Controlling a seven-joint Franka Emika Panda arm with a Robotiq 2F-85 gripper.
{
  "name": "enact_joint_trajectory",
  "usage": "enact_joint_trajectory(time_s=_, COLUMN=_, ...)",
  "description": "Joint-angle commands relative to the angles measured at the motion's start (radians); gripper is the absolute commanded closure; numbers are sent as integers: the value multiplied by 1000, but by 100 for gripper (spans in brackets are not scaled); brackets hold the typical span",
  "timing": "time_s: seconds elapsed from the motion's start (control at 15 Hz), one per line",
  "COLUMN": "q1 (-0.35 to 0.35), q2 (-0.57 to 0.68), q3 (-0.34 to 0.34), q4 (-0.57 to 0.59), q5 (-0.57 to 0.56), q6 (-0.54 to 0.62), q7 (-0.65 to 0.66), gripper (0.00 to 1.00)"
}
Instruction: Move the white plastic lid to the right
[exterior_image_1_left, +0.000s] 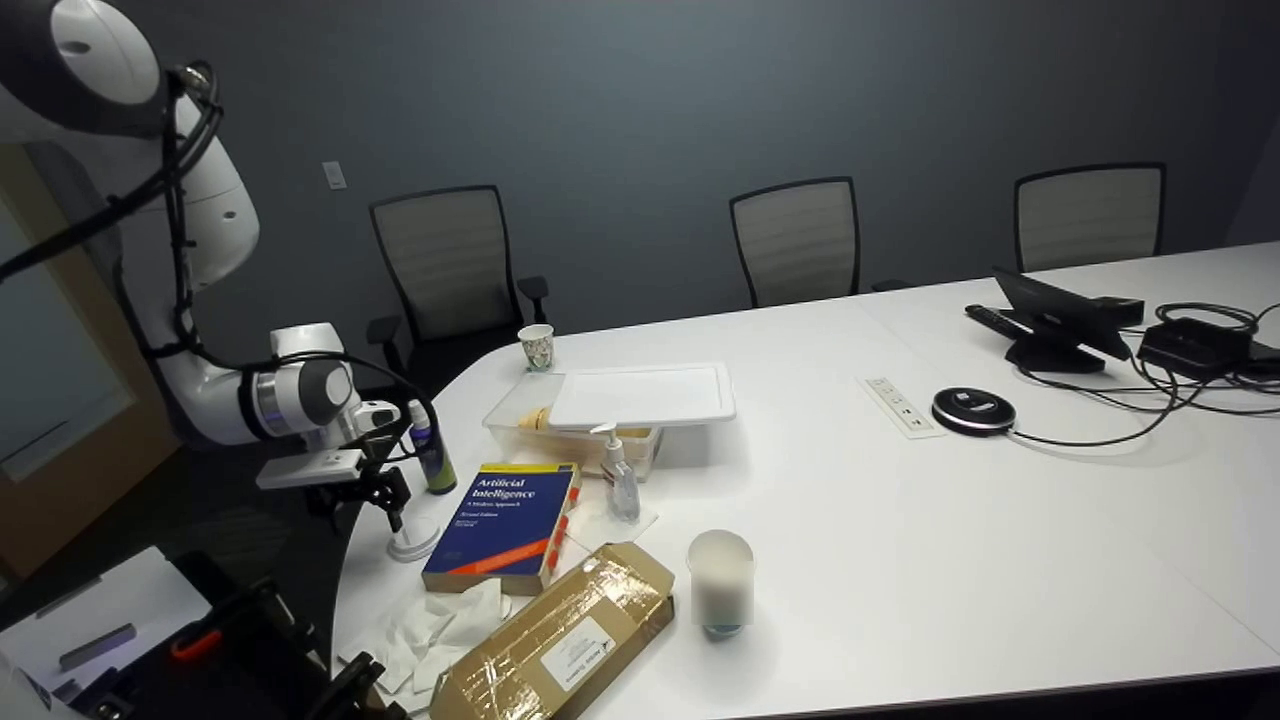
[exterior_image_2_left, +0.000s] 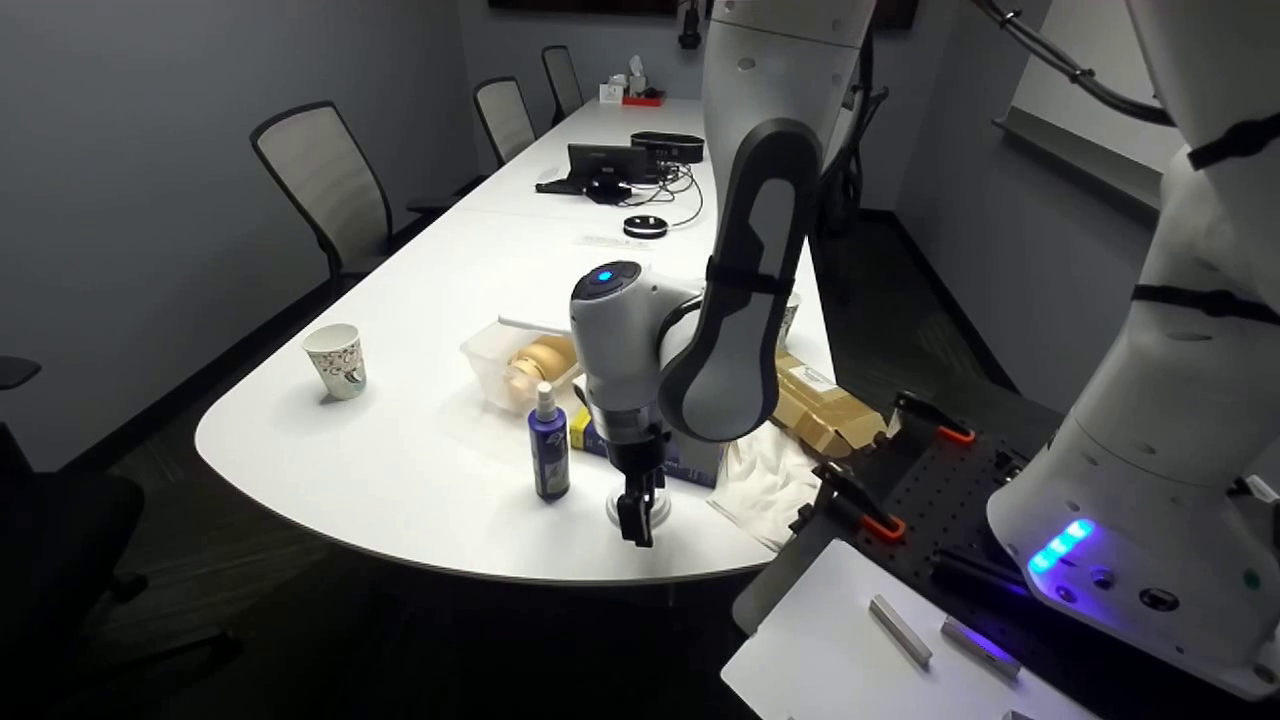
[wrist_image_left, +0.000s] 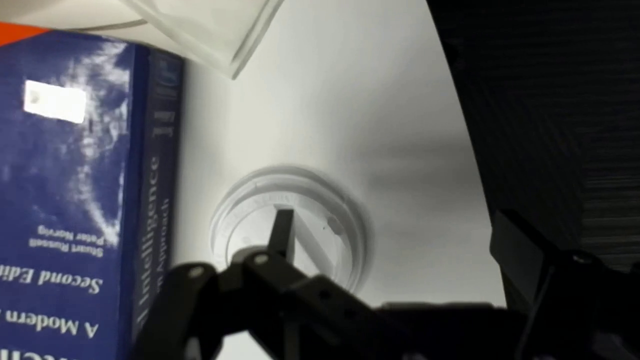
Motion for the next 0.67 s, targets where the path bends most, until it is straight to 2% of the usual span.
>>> enact_joint_trajectory(time_s=0.0, q1=35, q2=63, q3=-32, q4=67, q5=19, q6=12, q7=-26, gripper=0)
enact_joint_trajectory(time_s=0.6, q1=-8, q2=117, q3=-3, q4=140, q5=65, q6=-23, q7=-80, gripper=0)
